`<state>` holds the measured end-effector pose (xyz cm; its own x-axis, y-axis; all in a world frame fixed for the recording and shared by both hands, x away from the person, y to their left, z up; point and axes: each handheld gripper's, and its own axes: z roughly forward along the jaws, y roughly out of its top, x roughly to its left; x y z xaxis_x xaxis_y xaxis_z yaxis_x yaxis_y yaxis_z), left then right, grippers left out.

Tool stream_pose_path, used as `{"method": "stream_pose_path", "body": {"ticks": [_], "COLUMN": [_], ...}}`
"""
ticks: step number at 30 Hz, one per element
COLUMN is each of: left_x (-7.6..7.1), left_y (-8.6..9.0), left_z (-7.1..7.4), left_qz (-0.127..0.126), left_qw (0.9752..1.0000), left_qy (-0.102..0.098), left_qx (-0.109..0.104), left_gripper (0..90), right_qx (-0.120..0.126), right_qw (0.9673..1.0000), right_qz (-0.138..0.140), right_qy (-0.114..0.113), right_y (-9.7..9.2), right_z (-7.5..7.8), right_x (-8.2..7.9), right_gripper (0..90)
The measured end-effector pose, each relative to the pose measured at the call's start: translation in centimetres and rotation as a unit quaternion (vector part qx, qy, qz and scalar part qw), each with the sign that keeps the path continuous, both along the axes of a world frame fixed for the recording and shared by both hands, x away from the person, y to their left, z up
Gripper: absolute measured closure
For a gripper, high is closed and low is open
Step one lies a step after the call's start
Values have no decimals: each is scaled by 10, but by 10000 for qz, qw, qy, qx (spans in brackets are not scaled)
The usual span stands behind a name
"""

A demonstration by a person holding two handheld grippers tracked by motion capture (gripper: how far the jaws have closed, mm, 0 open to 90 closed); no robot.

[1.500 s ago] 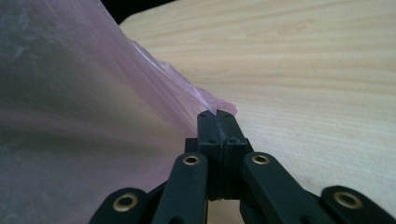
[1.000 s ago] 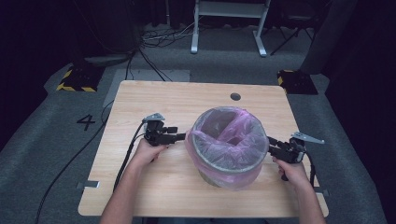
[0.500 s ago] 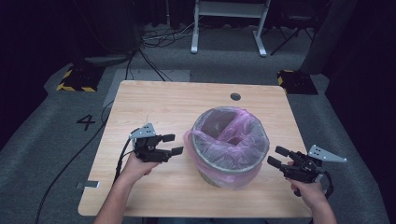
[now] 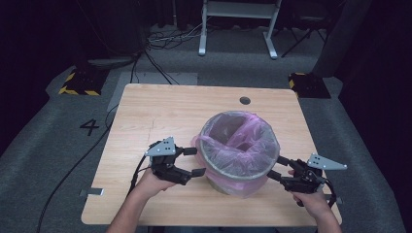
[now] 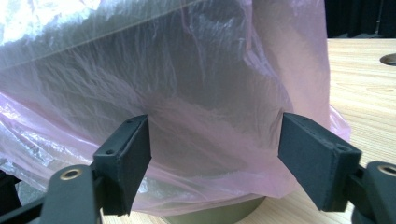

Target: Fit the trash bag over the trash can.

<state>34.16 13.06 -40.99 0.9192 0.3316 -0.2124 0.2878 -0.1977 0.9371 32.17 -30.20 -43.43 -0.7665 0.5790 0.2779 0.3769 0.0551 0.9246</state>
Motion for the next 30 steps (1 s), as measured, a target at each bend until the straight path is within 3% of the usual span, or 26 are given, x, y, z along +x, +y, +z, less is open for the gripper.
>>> {"method": "stream_pose_path", "body": {"ticks": [6,9,12,14,15,16,18,23,30], "left_x": [1,0,-2,-2,-2,-1,-2,-5,-2], "left_y": [-5,-4,-6,-7,-8,-8,-9,-10,-3], "left_z": [2,1,1,-1,-2,-2,-3,-8,-32], "left_qz": [14,49,103,97,153,83,104,71,180], "left_qw": [9999,9999,9995,9995,9992,9995,9992,9983,9966], "left_qy": [-36,-94,-284,-300,-353,-307,-368,-385,-34], "left_qx": [-95,-56,21,35,72,58,126,423,809], "left_gripper": [342,491,683,823,900,900,900,900,900], "right_qx": [31,51,93,127,96,96,18,-14,-266], "right_qw": [10000,9999,9997,9995,9994,9994,9994,9995,9995], "right_qz": [83,93,134,186,199,199,187,224,147], "right_qy": [-38,-95,-163,-209,-272,-272,-282,-242,60], "right_y": [3,1,0,0,1,1,2,2,3], "right_z": [1,2,2,2,2,2,2,0,-19], "right_x": [-1,-3,-5,-6,-8,-8,-9,-11,-13], "right_gripper": [340,426,561,678,805,805,888,898,900]}}
